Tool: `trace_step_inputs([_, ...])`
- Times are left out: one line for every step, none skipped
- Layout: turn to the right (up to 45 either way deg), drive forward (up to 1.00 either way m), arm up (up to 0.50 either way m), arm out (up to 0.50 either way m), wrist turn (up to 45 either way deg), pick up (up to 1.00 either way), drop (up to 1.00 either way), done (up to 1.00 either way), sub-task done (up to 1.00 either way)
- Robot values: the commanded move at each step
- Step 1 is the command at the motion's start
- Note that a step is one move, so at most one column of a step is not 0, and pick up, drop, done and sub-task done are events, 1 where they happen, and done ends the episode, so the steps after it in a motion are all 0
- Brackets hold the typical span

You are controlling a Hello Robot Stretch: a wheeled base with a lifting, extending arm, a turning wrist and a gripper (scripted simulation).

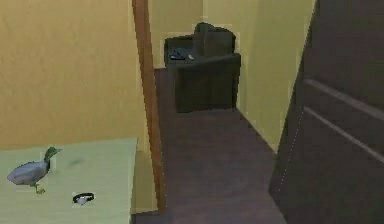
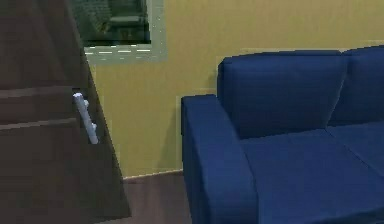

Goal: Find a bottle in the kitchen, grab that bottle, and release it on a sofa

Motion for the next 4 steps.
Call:
trace_step_inputs([33.0, 0.00, 0.00, 0.00, 0.0, 0.00, 0.00, 0.00, 0.00])
trace_step_inputs([0.0, 0.40, 0.00, 0.00, 0.0, 0.00, 0.00, 0.00, 0.00])
trace_step_inputs([-42.0, 0.00, 0.00, 0.00, 0.0, 0.00, 0.00, 0.00, 0.00])
trace_step_inputs([0.0, 0.70, 0.00, 0.00, 0.0, 0.00, 0.00, 0.00, 0.00])
